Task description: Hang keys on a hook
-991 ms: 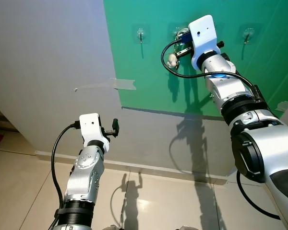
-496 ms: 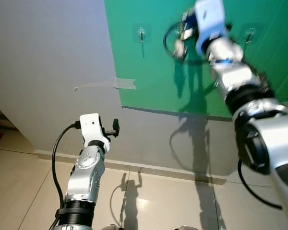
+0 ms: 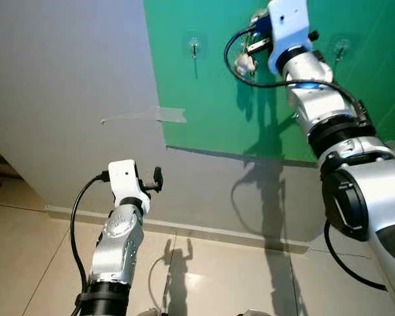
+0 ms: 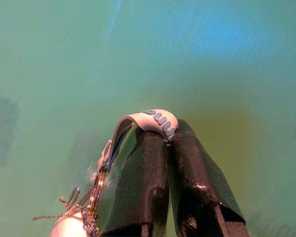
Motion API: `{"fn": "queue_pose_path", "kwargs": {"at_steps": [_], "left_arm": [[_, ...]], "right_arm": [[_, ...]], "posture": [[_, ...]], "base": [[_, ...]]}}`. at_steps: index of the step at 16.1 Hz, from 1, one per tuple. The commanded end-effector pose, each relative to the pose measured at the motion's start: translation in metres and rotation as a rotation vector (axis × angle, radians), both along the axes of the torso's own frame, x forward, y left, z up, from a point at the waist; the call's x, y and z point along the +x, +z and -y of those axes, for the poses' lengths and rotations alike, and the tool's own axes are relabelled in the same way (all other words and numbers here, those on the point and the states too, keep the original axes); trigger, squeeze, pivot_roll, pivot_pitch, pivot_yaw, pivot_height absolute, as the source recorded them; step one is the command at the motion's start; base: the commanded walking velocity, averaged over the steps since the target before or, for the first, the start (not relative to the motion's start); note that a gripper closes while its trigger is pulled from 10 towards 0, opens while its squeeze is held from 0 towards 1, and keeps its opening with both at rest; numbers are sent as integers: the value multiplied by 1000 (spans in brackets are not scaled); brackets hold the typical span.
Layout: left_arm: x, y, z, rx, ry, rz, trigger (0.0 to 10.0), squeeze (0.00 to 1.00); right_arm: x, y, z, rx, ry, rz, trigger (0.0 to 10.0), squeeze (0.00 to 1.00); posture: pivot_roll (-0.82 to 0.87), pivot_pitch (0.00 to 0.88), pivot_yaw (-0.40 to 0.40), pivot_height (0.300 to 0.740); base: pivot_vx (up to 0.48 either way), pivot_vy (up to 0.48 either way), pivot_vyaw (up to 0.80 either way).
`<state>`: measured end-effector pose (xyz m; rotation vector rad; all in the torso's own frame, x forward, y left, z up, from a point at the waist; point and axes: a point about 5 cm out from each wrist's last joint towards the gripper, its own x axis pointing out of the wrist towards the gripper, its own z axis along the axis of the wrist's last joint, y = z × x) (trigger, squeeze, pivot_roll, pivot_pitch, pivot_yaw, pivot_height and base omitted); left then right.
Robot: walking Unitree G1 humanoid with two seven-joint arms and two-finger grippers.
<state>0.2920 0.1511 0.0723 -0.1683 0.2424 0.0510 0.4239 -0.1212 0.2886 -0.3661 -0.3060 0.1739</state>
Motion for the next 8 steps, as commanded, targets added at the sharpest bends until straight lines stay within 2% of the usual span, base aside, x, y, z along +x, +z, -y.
{"fn": "queue_pose_path", "kwargs": {"at_steps": [1,8], "left_arm": [[0,3,-1,5,10,7,10000,0],[-3,5,-3,7,21,6,10000,0]], "right_arm": [[0,-13,-1,7,7,-51,10000,0],[-2,-38,-5,17,21,-127,10000,0]], "posture": [[-108,0,6,740],[-99,0,0,740]], "base": [[0,0,0],[0,0,0]]}}
